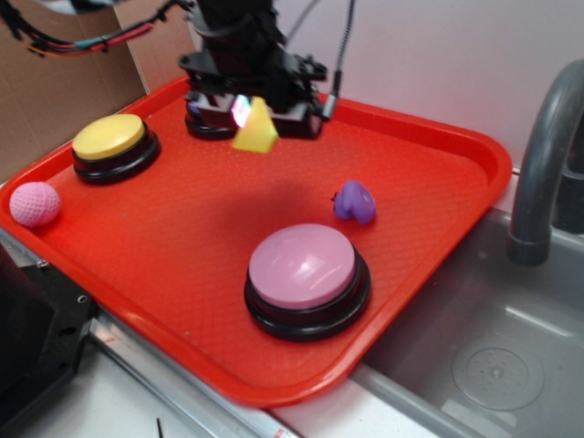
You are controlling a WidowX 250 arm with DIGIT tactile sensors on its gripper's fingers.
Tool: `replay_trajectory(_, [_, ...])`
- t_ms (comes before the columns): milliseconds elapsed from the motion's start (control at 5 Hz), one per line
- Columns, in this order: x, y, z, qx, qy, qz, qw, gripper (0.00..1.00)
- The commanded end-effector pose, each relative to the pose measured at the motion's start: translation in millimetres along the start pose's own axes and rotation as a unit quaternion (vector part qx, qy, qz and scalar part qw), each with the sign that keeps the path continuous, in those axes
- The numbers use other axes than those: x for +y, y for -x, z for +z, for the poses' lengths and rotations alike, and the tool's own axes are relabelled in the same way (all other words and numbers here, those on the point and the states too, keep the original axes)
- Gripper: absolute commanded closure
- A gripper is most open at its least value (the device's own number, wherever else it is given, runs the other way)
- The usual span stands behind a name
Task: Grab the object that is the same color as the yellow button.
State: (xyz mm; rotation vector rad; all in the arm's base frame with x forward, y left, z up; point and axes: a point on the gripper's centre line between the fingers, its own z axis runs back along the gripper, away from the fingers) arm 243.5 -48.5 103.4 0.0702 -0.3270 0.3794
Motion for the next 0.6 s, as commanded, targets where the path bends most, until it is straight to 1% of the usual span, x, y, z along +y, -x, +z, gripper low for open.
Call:
replay_trajectory(0, [59,-5,52,0.105,-0.028,0.025,0.994,1.0])
replay_trajectory(200, [79,-14,68,0.126,-0.052,-0.019,0.991,1.0])
replay_trajectory(400, [84,-20,79,0.12,-0.068,-0.041,0.99,1.0])
